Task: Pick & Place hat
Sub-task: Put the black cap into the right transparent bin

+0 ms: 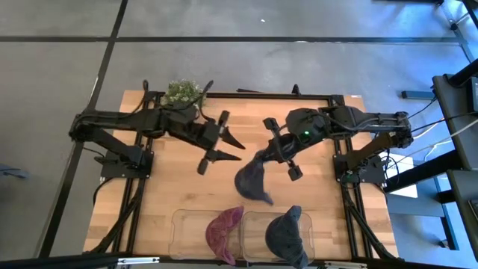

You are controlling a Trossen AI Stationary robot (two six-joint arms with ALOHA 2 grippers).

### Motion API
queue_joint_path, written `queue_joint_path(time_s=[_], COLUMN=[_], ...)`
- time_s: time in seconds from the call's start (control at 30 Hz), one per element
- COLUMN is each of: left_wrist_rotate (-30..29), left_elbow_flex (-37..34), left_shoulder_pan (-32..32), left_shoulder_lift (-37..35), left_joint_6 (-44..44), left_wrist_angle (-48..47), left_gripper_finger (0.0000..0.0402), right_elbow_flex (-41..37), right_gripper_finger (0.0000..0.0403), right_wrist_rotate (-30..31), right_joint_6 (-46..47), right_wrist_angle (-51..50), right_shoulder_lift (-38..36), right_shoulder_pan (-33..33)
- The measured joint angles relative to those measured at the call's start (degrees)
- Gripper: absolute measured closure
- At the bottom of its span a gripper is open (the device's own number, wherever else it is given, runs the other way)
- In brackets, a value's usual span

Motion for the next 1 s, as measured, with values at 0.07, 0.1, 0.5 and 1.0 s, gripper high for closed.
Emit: queue_joint_path(time_s=[0.07,0.1,0.5,1.0], left_wrist_rotate=[-0.5,-1.2,-12.5,-12.2], left_elbow_flex=[0.0,-0.1,0.0,-0.1], left_shoulder_pan=[0.1,0.1,0.2,0.1], left_shoulder_lift=[-1.6,-2.4,-5.1,-4.6], left_joint_6=[0.8,0.8,-4.1,-3.5], left_wrist_angle=[-3.9,-5.6,-9.0,-15.6], left_gripper_finger=[0.0249,0.0247,0.0248,0.0245], right_elbow_flex=[1.6,2.0,1.9,1.9], right_gripper_finger=[0.0396,0.0396,0.0396,0.0396], right_wrist_rotate=[0.5,1.4,6.0,16.2], right_joint_6=[-0.1,-0.1,10.0,25.2], right_wrist_angle=[-1.1,-1.8,-2.2,-0.2], right_shoulder_lift=[-0.2,-0.3,-0.2,7.0], right_shoulder_pan=[1.4,2.3,13.3,24.3])
